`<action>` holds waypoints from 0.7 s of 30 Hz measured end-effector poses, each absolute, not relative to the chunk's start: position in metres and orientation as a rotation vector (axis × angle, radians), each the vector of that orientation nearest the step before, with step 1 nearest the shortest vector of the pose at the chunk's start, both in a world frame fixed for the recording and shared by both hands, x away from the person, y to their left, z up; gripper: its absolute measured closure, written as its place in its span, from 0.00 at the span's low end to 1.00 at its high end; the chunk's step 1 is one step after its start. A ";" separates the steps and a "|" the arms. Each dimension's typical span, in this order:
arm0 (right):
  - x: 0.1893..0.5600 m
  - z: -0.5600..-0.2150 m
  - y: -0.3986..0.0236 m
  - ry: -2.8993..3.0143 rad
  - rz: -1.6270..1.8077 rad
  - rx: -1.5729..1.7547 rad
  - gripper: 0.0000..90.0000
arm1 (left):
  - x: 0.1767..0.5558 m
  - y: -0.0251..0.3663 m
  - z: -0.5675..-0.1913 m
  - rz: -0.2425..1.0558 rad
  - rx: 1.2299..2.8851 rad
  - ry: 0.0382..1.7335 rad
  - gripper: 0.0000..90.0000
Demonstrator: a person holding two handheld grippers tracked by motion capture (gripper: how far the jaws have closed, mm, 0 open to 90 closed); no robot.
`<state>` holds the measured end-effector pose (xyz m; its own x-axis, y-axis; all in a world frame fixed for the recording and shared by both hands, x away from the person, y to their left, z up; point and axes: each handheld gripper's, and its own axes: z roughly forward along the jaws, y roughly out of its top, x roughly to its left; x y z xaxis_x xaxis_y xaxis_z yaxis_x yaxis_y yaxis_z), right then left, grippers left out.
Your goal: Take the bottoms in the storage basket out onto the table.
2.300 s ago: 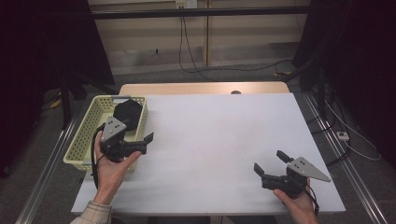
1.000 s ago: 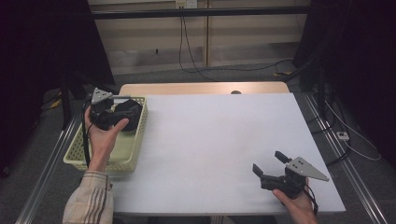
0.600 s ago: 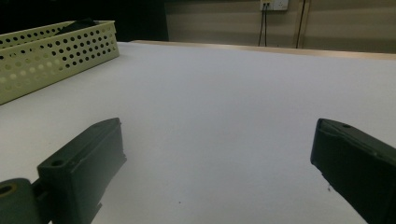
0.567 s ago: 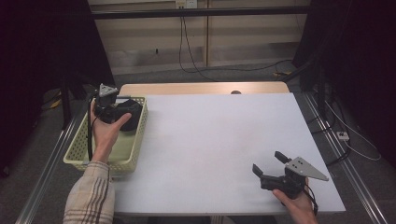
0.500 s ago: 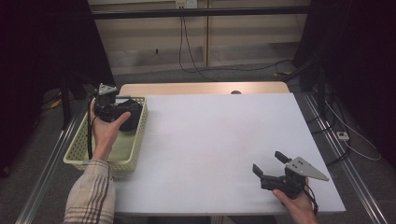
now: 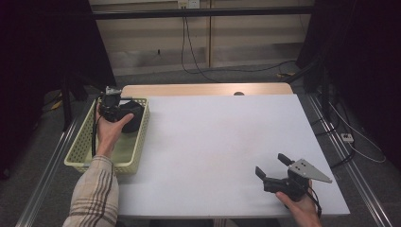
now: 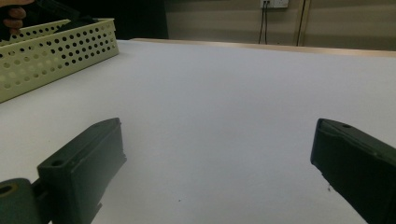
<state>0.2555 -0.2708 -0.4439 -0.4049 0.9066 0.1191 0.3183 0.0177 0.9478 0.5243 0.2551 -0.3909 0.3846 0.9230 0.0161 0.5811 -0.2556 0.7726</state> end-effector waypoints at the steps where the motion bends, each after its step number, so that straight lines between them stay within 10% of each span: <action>1: 0.255 -0.444 -0.271 1.756 1.400 1.252 0.03 | 0.526 0.255 -0.393 0.624 1.965 1.302 0.06; 21: 0.256 -0.445 -0.270 1.773 1.397 1.256 0.04 | 0.538 0.262 -0.421 0.495 2.083 1.386 0.00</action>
